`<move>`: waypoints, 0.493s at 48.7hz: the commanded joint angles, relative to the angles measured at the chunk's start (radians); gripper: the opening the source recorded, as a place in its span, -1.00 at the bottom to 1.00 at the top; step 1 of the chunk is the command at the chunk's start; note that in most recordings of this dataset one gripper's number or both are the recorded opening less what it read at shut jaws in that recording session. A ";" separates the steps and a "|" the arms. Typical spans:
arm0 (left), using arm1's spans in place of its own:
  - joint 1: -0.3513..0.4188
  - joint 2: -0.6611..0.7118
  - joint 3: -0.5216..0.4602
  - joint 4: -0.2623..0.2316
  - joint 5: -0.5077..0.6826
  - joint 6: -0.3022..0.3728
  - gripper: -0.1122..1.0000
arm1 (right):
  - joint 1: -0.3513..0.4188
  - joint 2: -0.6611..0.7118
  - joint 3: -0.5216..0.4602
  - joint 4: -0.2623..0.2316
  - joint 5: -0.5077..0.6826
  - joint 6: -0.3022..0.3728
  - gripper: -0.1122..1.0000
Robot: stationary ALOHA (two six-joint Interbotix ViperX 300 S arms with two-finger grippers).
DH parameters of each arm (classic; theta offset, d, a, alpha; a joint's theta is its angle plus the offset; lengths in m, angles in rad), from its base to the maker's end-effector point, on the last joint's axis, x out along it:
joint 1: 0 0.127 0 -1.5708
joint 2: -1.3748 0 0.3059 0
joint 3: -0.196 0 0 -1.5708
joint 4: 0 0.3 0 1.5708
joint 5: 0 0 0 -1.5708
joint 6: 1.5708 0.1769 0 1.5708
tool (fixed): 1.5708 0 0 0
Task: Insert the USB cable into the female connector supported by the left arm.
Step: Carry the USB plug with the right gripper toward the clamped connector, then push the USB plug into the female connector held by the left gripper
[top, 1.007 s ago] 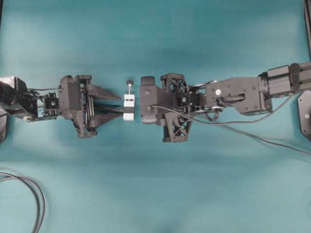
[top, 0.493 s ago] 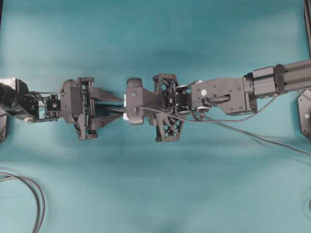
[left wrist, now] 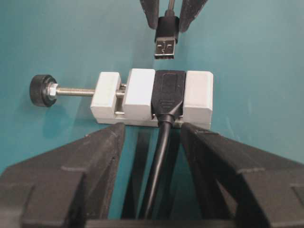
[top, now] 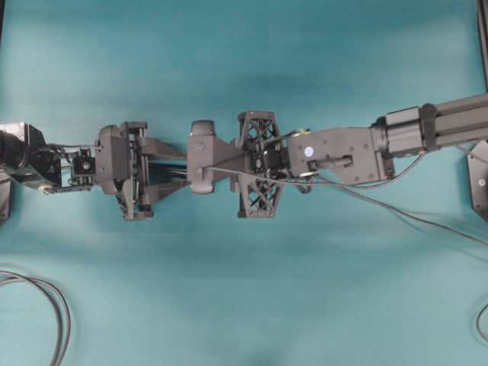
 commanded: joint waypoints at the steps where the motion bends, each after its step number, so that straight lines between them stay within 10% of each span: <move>1: -0.017 -0.009 -0.003 0.003 0.008 0.012 0.31 | 0.003 -0.011 -0.032 -0.011 0.003 0.011 -0.41; 24: -0.018 -0.009 -0.003 0.005 0.006 0.012 0.31 | 0.008 -0.011 -0.028 -0.011 -0.044 0.031 -0.40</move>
